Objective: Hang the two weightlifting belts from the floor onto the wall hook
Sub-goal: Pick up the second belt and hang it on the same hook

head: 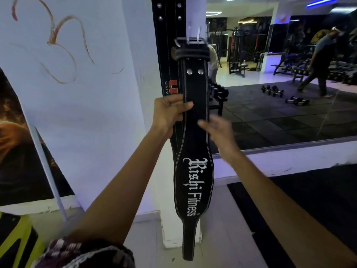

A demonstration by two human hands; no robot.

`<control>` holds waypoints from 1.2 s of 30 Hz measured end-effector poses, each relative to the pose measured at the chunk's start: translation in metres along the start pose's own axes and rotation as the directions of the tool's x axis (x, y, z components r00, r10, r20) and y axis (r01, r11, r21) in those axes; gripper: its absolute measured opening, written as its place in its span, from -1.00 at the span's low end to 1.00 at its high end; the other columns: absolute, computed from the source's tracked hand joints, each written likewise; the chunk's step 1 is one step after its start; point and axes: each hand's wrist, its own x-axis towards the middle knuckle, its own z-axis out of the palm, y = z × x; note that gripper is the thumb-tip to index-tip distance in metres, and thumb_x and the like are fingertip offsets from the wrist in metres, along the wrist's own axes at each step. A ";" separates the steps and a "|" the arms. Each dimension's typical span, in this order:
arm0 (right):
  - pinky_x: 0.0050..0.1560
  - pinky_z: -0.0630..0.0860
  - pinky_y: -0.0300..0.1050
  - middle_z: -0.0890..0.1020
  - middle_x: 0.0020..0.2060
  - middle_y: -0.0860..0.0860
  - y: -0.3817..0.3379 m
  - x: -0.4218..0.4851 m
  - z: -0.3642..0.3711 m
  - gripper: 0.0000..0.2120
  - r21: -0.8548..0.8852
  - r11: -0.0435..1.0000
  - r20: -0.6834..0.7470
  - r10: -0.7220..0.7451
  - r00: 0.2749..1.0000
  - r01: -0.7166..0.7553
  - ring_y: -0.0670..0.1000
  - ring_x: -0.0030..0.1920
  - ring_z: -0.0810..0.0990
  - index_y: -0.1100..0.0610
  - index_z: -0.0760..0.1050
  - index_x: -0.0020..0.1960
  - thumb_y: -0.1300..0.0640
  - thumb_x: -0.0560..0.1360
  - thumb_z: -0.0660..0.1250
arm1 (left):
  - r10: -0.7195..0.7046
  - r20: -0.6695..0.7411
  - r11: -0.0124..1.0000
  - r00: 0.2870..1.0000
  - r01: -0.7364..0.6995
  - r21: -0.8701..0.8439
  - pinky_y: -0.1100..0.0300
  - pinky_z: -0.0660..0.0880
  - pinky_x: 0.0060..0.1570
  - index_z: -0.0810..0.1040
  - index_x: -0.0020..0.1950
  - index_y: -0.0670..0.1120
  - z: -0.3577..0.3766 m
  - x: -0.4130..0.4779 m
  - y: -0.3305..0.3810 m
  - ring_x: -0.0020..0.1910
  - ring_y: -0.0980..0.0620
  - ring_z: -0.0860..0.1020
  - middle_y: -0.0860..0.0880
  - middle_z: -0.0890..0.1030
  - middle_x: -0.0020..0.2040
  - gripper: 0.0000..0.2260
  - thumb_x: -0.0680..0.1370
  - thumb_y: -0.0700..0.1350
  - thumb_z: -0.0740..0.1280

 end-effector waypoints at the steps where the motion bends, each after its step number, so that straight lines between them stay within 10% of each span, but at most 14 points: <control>1: -0.15 0.55 -0.32 0.69 -0.17 0.06 0.022 -0.015 -0.006 -0.90 -0.038 0.997 0.012 0.060 0.998 -0.060 -0.14 -0.20 0.65 0.20 0.58 -0.07 0.22 0.41 0.39 | 0.006 -0.011 1.000 1.000 -0.007 -0.024 0.27 0.56 -0.42 0.60 0.01 -0.32 0.001 0.002 0.005 -0.37 0.12 0.66 0.05 0.69 -0.37 -0.82 0.41 -0.40 0.40; 4: -0.19 0.49 -0.25 0.61 -0.14 0.44 0.057 -0.044 -0.020 -0.67 -0.126 0.976 0.012 0.180 0.984 -0.178 0.03 -0.18 0.56 0.48 0.51 -0.09 0.21 0.35 0.45 | 0.003 -0.034 0.998 0.999 -0.005 -0.056 0.31 0.54 -0.44 0.60 0.04 -0.35 0.000 0.005 0.006 -0.39 0.14 0.65 0.07 0.69 -0.40 -0.80 0.42 -0.40 0.39; 7: -0.28 0.49 -0.36 0.71 -0.36 -0.08 0.037 -0.028 -0.018 -0.91 -0.059 0.990 -0.085 0.120 0.989 -0.126 -0.21 -0.32 0.61 0.24 0.58 -0.09 0.31 0.40 0.39 | -0.018 -0.021 0.999 1.000 0.017 -0.039 0.29 0.55 -0.39 0.60 0.06 -0.33 0.003 -0.002 0.000 -0.34 0.12 0.67 0.06 0.70 -0.35 -0.78 0.42 -0.38 0.40; 11: -0.33 0.41 -0.40 0.54 -0.48 -0.09 0.041 -0.037 -0.015 -0.92 -0.143 0.989 -0.100 0.020 0.995 -0.034 -0.18 -0.43 0.49 0.29 0.54 -0.26 0.32 0.40 0.38 | -0.006 -0.026 0.997 1.000 0.004 -0.081 0.28 0.56 -0.36 0.60 0.07 -0.33 0.004 0.000 0.004 -0.31 0.11 0.67 0.05 0.71 -0.33 -0.78 0.42 -0.39 0.39; 16: -0.32 0.31 -0.29 0.49 -0.62 -0.19 0.108 -0.090 -0.043 -0.80 -0.393 0.869 -0.038 0.309 0.950 -0.299 -0.26 -0.51 0.41 0.20 0.52 -0.40 0.22 0.38 0.43 | -0.002 0.000 0.999 1.000 0.002 -0.047 0.32 0.56 -0.36 0.61 0.02 -0.27 0.003 -0.009 -0.014 -0.30 0.15 0.67 0.09 0.71 -0.33 -0.81 0.43 -0.41 0.37; 23: -0.10 0.49 -0.37 0.58 -0.11 -0.14 -0.020 0.009 -0.015 -0.62 0.097 0.978 -0.099 0.193 0.976 -0.183 -0.20 -0.13 0.56 0.14 0.46 0.22 -0.05 0.57 0.08 | -0.063 0.059 0.997 0.996 0.061 0.045 0.08 0.61 -0.11 0.65 0.02 -0.19 -0.003 -0.028 -0.060 -0.19 0.02 0.68 0.03 0.73 -0.21 -0.78 0.42 -0.38 0.39; 36: 0.28 0.45 0.09 0.60 0.16 0.19 -0.030 0.045 0.014 -0.64 0.222 0.940 -0.100 0.285 0.953 -0.258 0.14 0.16 0.58 0.22 0.53 0.11 -0.03 0.48 0.28 | -0.104 0.182 0.994 0.978 0.099 0.039 0.13 0.58 -0.15 0.66 0.04 -0.18 -0.018 -0.043 -0.068 -0.12 -0.04 0.68 -0.07 0.73 -0.12 -0.84 0.50 -0.22 0.36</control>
